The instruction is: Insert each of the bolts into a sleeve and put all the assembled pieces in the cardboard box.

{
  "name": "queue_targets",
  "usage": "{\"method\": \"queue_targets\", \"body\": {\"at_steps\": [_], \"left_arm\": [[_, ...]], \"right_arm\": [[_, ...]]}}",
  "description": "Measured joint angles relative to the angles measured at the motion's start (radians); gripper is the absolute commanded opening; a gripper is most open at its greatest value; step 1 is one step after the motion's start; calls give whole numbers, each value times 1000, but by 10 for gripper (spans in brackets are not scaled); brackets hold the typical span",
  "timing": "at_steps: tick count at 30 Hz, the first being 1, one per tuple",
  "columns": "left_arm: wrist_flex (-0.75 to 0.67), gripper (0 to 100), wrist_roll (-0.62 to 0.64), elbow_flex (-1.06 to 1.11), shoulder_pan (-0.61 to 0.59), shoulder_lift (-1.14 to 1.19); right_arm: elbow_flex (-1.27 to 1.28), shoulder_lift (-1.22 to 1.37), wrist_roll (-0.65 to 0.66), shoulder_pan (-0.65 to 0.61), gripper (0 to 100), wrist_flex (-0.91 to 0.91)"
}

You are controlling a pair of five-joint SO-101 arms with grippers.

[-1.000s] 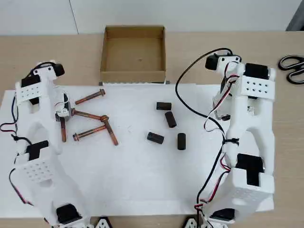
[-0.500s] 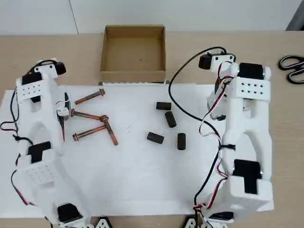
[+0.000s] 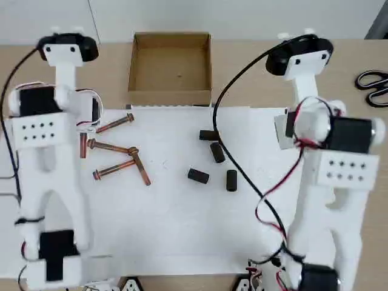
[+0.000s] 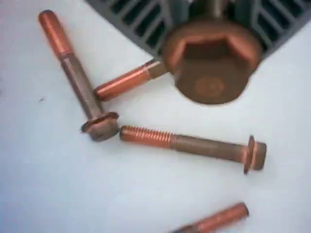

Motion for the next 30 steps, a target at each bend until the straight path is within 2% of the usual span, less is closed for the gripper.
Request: {"method": "queue_targets", "body": {"at_steps": [6,11,17,21,26,30], "left_arm": [[-12,6,83,18,75,-233],[-170,6,290,190,97,-397],[-414,6,457,582,149,-649],[-543,6,537,825,241,-868],[-730,6,568,1120,325,-1135],[-790,6,569,1298,336,-1312]], "right_arm": [[203,-198,-66,-9,2,-20],[399,-387,-196,-92,2,-114],[664,-577,-278,-249,2,-256],[835,-681,-318,-331,2,-376],[1014,-807,-325,-460,2,-539],[1129,-901,-322,-588,2,-628]]}}
